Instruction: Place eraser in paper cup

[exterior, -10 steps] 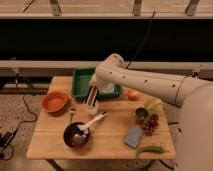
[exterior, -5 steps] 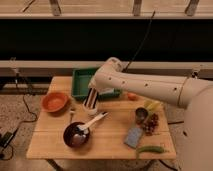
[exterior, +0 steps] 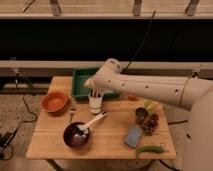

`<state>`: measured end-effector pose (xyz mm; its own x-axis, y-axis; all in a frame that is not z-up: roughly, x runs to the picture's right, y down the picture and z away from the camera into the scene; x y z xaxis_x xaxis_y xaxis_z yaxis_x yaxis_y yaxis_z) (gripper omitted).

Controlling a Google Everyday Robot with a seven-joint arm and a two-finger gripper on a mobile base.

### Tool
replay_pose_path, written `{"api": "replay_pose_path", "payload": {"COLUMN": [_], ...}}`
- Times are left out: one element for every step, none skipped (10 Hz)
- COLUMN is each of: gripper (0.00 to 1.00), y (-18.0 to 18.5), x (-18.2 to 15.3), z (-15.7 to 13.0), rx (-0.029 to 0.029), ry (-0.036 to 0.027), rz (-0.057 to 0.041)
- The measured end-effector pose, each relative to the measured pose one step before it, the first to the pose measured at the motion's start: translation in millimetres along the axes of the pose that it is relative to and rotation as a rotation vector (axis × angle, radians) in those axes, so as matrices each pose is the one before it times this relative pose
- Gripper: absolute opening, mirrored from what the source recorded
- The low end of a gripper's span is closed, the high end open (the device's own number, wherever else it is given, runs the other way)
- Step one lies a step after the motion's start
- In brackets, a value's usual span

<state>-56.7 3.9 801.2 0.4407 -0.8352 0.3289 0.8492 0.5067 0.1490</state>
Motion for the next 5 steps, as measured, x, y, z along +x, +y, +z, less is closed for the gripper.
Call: {"api": "replay_pose_path", "payload": {"gripper": [0.8,0.8,0.8,0.8,0.8], "y": [-1.64,-0.25,-1.63,0.96,0.21], "x": [-0.01,0.48,0.15,0.91,0.33], "z": [-1.68,-2.13,-3.76,-1.92,-0.24], "rx": [0.00472,0.00356,0.0091,0.00253,-0.00001], "ry": [0.00285,0.00085,-0.00491,-0.00162,0.00054], "rz": [-0.00251,-0.00067,-0.00288,0.00013,0.00007]}}
